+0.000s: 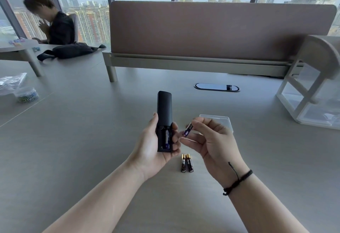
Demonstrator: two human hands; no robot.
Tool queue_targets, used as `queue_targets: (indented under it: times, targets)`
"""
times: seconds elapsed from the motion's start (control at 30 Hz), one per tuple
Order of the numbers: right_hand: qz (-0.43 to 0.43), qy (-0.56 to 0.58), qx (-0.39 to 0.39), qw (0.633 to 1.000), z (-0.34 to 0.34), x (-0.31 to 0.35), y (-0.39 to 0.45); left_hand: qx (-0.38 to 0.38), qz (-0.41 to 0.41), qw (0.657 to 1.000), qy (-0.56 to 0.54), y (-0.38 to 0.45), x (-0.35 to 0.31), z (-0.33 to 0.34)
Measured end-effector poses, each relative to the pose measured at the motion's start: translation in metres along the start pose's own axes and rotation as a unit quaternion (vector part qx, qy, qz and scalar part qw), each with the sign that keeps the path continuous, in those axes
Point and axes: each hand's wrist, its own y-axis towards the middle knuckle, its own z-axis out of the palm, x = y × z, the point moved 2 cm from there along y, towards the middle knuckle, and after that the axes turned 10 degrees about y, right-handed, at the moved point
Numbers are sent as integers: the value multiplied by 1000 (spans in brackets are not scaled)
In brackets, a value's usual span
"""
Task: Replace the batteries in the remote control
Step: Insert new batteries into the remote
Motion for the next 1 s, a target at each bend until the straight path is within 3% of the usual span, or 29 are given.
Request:
queue_targets:
  times: [0.2, 0.37, 0.57, 0.77, 1.0]
  targets:
    - [25, -26, -42, 998, -4, -2, 3, -3, -2, 1000, 5, 0, 1, 0]
    - [18, -59, 0, 998, -5, -6, 4, -6, -1, 1000, 3, 0, 0, 0]
    - [-45, -184, 93, 978, 1, -9, 0, -36, 3, 999, 14, 0, -1, 1]
    - [-100, -371, 93, 918, 4, -17, -6, -45, 10, 998, 31, -2, 1, 6]
    - [-187, -361, 63, 912, 4, -16, -7, -29, 14, 994, 100, -6, 5, 12]
